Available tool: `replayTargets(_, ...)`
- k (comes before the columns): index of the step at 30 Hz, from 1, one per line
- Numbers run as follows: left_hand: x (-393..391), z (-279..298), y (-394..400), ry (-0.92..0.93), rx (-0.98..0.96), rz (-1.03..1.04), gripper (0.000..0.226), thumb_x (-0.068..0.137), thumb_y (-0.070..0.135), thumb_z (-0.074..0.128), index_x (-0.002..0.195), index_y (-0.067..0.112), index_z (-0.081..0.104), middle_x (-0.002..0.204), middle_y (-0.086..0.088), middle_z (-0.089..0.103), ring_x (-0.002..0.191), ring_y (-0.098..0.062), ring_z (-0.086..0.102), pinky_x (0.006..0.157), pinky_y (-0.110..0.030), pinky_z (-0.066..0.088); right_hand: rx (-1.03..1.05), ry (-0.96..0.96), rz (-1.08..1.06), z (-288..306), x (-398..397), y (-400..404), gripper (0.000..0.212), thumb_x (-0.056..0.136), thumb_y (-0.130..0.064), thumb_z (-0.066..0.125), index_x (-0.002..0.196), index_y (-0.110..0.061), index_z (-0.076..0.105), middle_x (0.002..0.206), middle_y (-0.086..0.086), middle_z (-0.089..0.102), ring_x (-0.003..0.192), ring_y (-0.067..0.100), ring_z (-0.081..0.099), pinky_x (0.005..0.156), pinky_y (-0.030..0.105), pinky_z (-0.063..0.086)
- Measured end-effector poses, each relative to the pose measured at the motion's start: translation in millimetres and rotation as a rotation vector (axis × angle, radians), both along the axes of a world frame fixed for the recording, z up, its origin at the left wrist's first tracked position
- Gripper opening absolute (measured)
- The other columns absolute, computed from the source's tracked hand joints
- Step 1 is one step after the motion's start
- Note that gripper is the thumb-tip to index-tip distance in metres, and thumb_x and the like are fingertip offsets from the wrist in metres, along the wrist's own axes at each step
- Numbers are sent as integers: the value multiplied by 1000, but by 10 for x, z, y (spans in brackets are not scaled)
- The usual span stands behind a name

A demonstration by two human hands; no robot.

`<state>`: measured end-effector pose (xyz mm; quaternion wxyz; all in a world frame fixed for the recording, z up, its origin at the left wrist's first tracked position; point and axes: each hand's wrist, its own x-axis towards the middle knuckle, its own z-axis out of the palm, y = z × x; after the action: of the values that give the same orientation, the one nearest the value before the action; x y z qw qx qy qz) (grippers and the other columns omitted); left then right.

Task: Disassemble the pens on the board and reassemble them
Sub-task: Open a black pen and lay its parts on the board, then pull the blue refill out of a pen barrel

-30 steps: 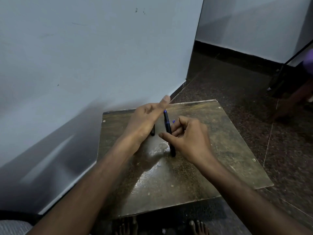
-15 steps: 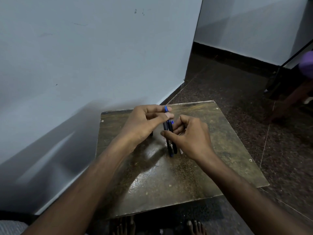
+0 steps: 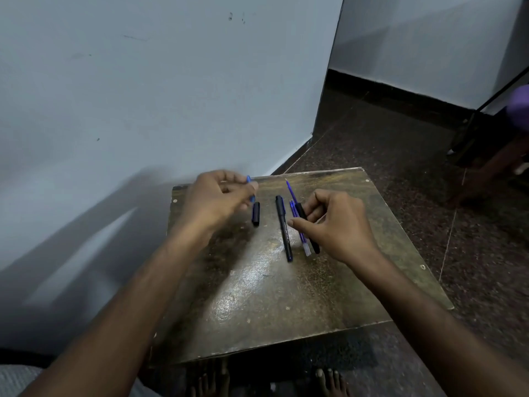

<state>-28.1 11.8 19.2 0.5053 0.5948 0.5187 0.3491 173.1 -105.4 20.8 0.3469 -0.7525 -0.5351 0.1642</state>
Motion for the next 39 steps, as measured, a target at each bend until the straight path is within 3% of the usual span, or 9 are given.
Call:
replayTargets(4, 95, -91, -234, 373, 123, -133, 27, 83, 37, 94, 95, 27, 72, 68, 14, 80, 60, 4, 76, 57, -12, 56, 15, 39, -35, 6, 27, 9, 31, 74, -39, 100, 78, -24, 74, 64, -8, 74, 59, 0, 72, 52, 15, 54)
replayTargets(7, 187, -83, -300, 444, 153, -111, 34, 79, 36, 97, 93, 24, 68, 64, 7, 76, 53, 7, 71, 41, -8, 46, 22, 28, -37, 5, 11, 21, 31, 74, -40, 100, 77, -24, 73, 64, -8, 74, 58, -4, 69, 51, 12, 51)
replayTargets(12, 239, -97, -319, 604, 164, -161, 43, 74, 44, 99, 89, 23, 65, 73, 6, 79, 69, -5, 77, 65, -25, 62, 10, 32, -17, -11, -22, 21, 30, 75, -38, 99, 76, -25, 72, 63, -8, 73, 58, -6, 68, 52, 11, 49)
replayTargets(15, 225, -95, -314, 635, 206, -154, 41, 76, 46, 97, 82, 26, 62, 65, 9, 75, 57, 3, 72, 51, -13, 52, -6, 52, -4, -11, -35, 17, 29, 76, -38, 99, 78, -24, 73, 63, -8, 74, 57, -4, 71, 51, 12, 52)
replayTargets(20, 141, -47, -259, 484, 336, -172, 20, 94, 45, 81, 82, 34, 70, 69, 13, 75, 63, 5, 71, 68, -20, 59, -24, 137, -1, -9, -64, 8, 30, 77, -42, 98, 85, -23, 75, 68, -3, 80, 63, 8, 78, 67, 43, 69)
replayTargets(24, 150, -3, -298, 234, 108, -295, 28, 85, 66, 79, 93, 40, 83, 85, 18, 83, 86, -1, 80, 87, -38, 66, 18, 180, -8, -14, -105, 11, 37, 72, -44, 100, 85, -25, 70, 67, -4, 80, 60, 8, 77, 63, 40, 69)
replayTargets(28, 181, 14, -324, 119, -6, -328, 11, 86, 47, 88, 91, 37, 86, 87, 11, 85, 91, -6, 81, 81, -35, 66, 32, 162, 12, -30, -125, 19, 42, 69, -48, 99, 86, -26, 68, 68, -9, 80, 60, 1, 76, 58, 24, 64)
replayTargets(32, 168, 35, -318, 98, 62, -237, 12, 92, 38, 85, 91, 27, 85, 84, 7, 85, 89, -14, 82, 88, -42, 69, -24, 262, 96, 21, -71, 13, 45, 70, -49, 99, 99, -29, 71, 89, -11, 85, 77, 2, 79, 76, 33, 66)
replayTargets(39, 260, 80, -399, 288, 358, -249, 6, 94, 34, 82, 91, 33, 76, 76, 17, 76, 76, 8, 71, 62, -4, 49, 93, 551, 50, 22, -7, 52, 15, 92, -38, 84, 94, -24, 86, 92, -4, 85, 83, 1, 76, 72, 21, 57)
